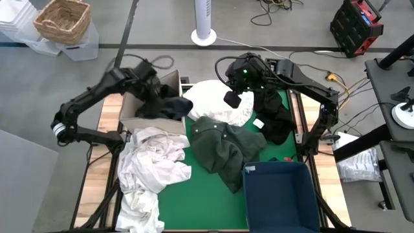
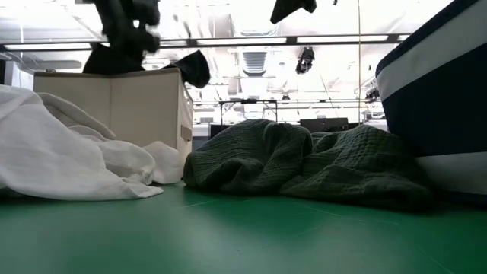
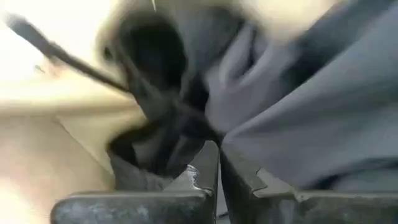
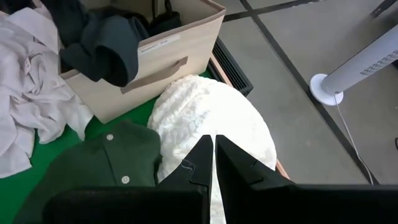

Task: Sort clothes
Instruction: Put the black cloth into the white bin, then put the center white cloth into the blue bin

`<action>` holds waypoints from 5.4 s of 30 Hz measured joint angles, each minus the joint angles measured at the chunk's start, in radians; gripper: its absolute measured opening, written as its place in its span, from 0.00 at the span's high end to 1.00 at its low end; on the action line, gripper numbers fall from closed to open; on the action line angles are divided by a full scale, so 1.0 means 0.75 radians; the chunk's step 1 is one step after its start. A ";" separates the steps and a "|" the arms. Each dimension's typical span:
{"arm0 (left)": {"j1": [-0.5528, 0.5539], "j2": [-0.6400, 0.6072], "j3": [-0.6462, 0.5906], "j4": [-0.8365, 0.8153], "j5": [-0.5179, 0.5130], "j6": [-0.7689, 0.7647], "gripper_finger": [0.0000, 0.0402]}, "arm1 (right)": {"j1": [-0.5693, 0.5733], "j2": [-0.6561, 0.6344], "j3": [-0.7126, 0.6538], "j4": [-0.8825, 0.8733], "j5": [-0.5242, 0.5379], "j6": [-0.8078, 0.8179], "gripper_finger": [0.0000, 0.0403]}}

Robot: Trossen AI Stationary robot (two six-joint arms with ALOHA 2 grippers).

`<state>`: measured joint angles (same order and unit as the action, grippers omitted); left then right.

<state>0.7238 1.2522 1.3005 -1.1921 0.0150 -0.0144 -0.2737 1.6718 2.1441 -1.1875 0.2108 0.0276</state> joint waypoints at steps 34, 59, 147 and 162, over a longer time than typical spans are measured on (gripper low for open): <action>-0.056 0.021 -0.297 0.433 0.369 0.246 1.00 | 0.000 0.000 -0.001 0.026 0.001 0.033 0.97; 0.113 -0.045 -0.373 0.418 0.529 -0.142 1.00 | 0.001 0.000 -0.010 0.025 0.001 0.058 0.97; -1.340 -0.696 -0.008 0.139 -0.872 -0.945 1.00 | 0.562 0.636 -0.069 1.269 -0.171 0.149 0.51; -1.340 -0.765 0.062 0.118 -0.872 -0.820 1.00 | 0.556 1.088 0.254 1.252 -0.172 0.372 0.27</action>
<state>-0.2810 0.6785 1.3469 -1.1037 -0.6388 -0.6292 0.1436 2.4878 2.3345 -0.2481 0.0814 0.3063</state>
